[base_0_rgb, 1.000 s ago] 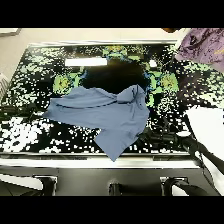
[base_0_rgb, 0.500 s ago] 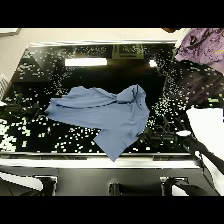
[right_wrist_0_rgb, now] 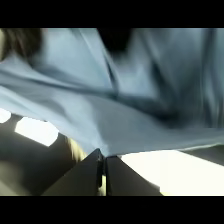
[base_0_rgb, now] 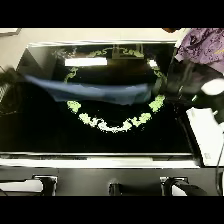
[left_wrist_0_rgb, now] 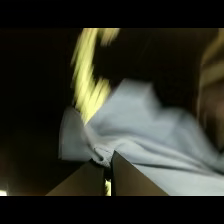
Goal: Fold the clothes and pants, and hang the long-sleeved shirts on hangers.
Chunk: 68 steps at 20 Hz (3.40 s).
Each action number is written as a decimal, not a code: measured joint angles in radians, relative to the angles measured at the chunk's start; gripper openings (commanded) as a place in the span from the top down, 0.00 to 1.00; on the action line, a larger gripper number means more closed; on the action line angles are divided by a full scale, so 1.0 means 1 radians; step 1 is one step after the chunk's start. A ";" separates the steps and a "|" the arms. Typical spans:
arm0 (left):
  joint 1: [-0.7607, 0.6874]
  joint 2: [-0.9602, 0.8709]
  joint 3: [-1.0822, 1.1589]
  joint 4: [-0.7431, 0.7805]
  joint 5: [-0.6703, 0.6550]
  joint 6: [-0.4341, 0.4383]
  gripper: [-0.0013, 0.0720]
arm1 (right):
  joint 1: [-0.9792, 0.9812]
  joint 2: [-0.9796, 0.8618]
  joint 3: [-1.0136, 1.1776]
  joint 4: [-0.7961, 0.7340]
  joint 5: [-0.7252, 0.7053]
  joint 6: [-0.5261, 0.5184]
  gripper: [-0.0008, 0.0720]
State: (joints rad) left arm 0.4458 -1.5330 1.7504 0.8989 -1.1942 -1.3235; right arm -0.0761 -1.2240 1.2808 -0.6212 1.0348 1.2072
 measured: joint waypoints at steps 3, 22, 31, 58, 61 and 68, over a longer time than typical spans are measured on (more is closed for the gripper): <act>-0.022 0.137 0.181 0.058 0.029 -0.077 0.97 | 0.000 0.013 0.373 -0.121 0.031 0.060 0.95; -0.071 0.526 -0.003 0.328 -0.048 -0.226 0.97 | 0.002 0.148 0.702 -0.531 0.166 0.443 0.95; -0.210 -0.054 -0.129 0.316 0.174 -0.142 0.97 | 0.119 -0.397 0.570 -0.686 0.153 0.525 0.95; -0.262 -0.335 -0.074 0.386 -0.270 -0.273 0.97 | 0.135 -0.694 0.560 -0.856 0.409 0.566 0.95; -0.269 -0.345 -0.074 0.388 -0.280 -0.274 0.96 | 0.135 -0.707 0.560 -0.847 0.429 0.566 0.95; -0.272 -0.347 -0.073 0.390 -0.288 -0.278 0.08 | 0.135 -0.719 0.560 -0.803 0.440 0.566 0.39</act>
State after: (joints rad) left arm 0.1741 -1.8797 1.6775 1.2888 -1.4826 -1.6012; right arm 0.0586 -1.9430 1.8408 -1.4239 1.4746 1.7737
